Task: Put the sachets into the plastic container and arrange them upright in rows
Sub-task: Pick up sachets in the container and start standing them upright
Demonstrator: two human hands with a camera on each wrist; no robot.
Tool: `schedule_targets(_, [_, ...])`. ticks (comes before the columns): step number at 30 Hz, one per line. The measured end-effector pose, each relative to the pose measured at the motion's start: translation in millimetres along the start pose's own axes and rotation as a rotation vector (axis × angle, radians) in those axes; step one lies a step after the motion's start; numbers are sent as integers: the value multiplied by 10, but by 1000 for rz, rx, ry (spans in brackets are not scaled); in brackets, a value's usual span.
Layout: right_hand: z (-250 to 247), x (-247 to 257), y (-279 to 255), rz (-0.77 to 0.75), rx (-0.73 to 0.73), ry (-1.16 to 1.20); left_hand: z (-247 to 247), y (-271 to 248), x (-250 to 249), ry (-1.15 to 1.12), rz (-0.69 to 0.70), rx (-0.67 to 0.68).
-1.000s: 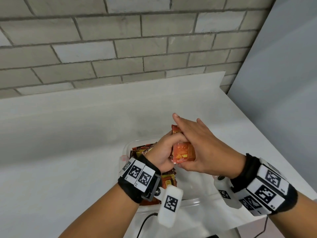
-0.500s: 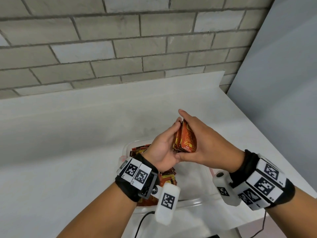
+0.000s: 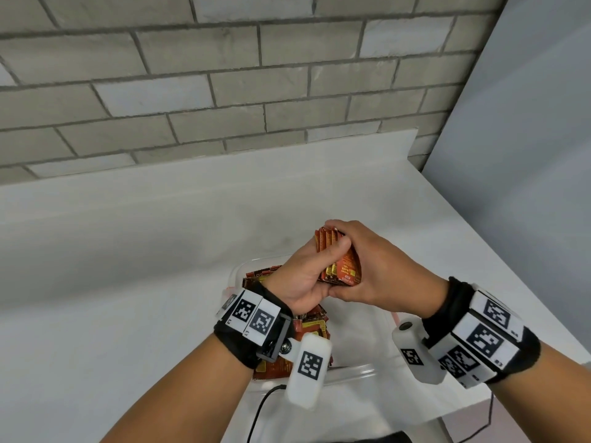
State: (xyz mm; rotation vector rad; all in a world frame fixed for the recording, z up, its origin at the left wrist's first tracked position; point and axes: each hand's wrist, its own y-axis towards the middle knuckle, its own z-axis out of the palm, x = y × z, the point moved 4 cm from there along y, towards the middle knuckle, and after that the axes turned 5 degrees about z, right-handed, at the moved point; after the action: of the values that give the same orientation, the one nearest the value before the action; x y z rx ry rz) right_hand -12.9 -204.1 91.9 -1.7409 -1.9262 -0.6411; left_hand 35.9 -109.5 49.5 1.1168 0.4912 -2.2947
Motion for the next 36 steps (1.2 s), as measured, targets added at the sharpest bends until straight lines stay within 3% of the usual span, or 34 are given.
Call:
schedule_targets(7, [58,-11,92,18,-18,-52,-45,-4,-13,1,-39,-78])
schedule_targets(11, [122,-35,98,76,42,-95,-75,-37,10,11,-16,-160])
schedule_targets(14, [65,-4,54,125,53,52,-84,-81,-1,-34,15,-138])
schedule_targets(19, [-102,-81,-34,169,-147,231,-142,-167,-13,-71,29,-92])
schedule_targets(30, [-97,-125,-81,229,-125,435,-211,-213,24,-21,75,-132])
schedule_targets(36, [-283,-115,-105,141,-425,418,-240,-224,1,-64,74,-223])
